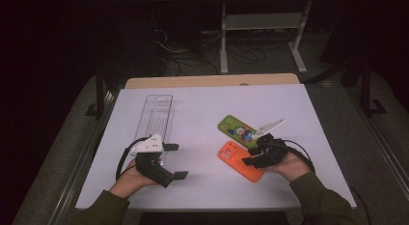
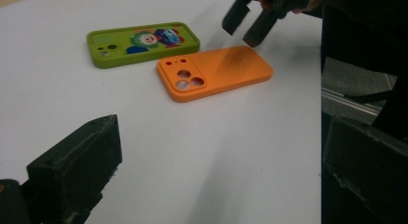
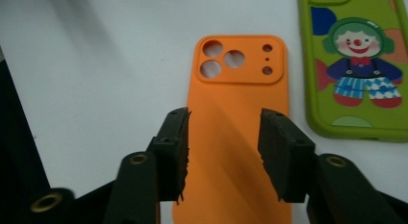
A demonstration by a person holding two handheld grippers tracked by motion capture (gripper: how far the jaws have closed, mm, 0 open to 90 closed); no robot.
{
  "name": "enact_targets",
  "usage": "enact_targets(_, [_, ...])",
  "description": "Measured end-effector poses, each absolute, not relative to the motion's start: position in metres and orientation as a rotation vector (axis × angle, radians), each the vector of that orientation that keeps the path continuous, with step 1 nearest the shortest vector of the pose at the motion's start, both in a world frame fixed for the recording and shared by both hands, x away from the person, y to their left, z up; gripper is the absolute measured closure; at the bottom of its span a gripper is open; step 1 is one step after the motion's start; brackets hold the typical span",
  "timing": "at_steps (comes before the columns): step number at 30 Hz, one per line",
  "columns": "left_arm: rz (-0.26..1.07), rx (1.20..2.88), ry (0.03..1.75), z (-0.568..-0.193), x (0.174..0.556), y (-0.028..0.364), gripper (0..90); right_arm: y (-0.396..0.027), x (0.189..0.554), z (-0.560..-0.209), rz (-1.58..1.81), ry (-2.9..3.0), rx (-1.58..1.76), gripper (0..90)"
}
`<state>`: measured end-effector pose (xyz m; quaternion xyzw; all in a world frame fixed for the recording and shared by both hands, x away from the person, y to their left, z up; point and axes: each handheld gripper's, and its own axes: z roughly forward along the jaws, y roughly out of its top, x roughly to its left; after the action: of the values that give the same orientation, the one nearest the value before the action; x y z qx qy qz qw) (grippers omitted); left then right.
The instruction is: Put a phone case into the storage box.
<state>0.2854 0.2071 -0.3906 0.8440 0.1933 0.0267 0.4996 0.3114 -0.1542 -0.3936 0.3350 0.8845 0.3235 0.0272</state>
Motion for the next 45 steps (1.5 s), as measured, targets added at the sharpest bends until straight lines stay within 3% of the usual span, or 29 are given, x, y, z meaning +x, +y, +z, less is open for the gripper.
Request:
enact_targets(11, [-0.003, 2.071, 0.446, -0.402, 0.291, 0.178, 0.0, -0.157, 0.323, -0.391, 0.967, 2.707, 1.032, 23.1])
enact_targets(17, [-0.029, 2.091, 0.459, -0.411, 0.297, 0.166, 0.0, -0.154, 0.321, -0.392, 0.943, 2.692, 1.029, 14.2])
enact_targets(45, [-0.009, 2.11, 0.422, -0.427, 0.294, 0.162, 0.0, -0.132, 0.31, -0.425, 0.779, 2.708, 1.067, 8.5])
